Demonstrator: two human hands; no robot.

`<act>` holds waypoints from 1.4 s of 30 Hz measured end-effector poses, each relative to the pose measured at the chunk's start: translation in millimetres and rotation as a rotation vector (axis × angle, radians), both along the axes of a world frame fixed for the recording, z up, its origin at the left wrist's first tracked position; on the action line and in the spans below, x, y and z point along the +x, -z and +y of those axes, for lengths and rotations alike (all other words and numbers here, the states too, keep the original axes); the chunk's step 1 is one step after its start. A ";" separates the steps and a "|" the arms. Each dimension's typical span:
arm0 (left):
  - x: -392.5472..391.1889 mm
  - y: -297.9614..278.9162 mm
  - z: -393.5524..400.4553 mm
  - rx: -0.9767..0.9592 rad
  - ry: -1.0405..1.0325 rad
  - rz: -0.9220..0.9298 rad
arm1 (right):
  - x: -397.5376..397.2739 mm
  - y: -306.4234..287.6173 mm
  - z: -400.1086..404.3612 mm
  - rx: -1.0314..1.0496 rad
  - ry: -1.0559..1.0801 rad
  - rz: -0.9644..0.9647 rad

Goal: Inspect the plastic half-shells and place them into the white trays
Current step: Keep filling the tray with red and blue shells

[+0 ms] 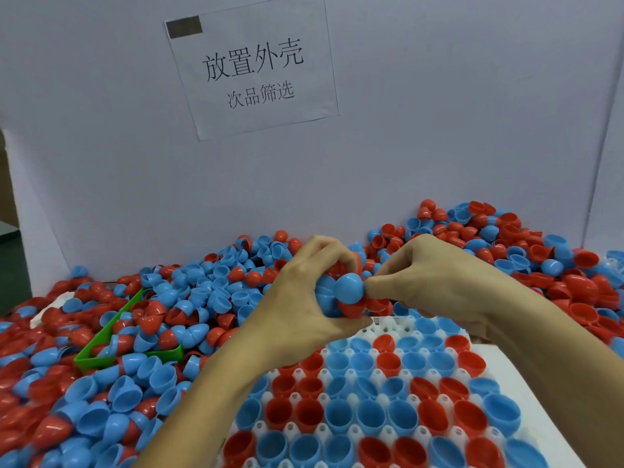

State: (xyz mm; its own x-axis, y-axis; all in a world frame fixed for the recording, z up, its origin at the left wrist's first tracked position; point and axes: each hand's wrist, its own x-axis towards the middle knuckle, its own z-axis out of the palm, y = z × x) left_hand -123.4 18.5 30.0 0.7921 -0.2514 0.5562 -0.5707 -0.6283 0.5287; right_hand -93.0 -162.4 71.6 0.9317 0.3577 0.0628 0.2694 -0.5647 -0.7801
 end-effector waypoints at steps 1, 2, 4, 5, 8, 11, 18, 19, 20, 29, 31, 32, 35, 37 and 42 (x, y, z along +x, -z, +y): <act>0.0 0.3 0.3 -0.023 0.012 0.005 | -0.1 -0.3 -0.3 0.011 -0.006 -0.002; 0.1 0.4 0.6 -0.058 0.023 0.015 | -0.1 -0.7 -1.0 0.023 -0.014 -0.006; 0.1 0.1 1.3 -0.148 0.047 0.058 | 0.6 -1.6 -2.9 0.050 -0.025 -0.025; 0.3 -0.4 1.8 -0.193 0.065 0.090 | 0.9 -1.9 -3.9 0.067 -0.030 -0.035; 0.6 -1.7 2.8 -0.299 0.127 0.188 | 2.7 -1.3 -5.2 0.116 -0.041 -0.050; 0.9 -1.9 4.7 -0.333 0.163 0.225 | 2.1 -0.3 -4.8 0.148 -0.046 -0.061; 5.0 -0.4 10.1 -0.468 0.193 0.265 | 4.7 -3.0 -8.2 0.257 -0.024 -0.148; 5.7 -0.2 10.4 -0.499 0.204 0.285 | 5.3 -3.8 -9.2 0.258 -0.030 -0.155; 6.0 0.1 11.0 -0.529 0.217 0.309 | 5.4 -4.4 -10.3 0.246 -0.039 -0.168; 4.7 -2.4 10.4 -0.678 0.287 0.401 | 3.5 -8.1 -17.3 0.199 -0.240 -0.239; 4.2 -2.4 11.0 -0.684 0.307 0.431 | 3.7 -6.7 -15.9 0.190 -0.230 -0.286; 4.2 -2.1 11.4 -0.682 0.316 0.448 | 4.5 -5.7 -14.6 0.197 -0.207 -0.321; 4.6 -0.6 12.3 -0.690 0.331 0.478 | 7.1 -3.0 -11.9 0.249 -0.124 -0.369; 4.7 -0.3 12.6 -0.704 0.335 0.482 | 8.0 -2.6 -11.6 0.285 -0.103 -0.353; 4.0 1.2 13.0 -0.720 0.329 0.479 | 8.8 -2.8 -11.8 0.333 -0.114 -0.302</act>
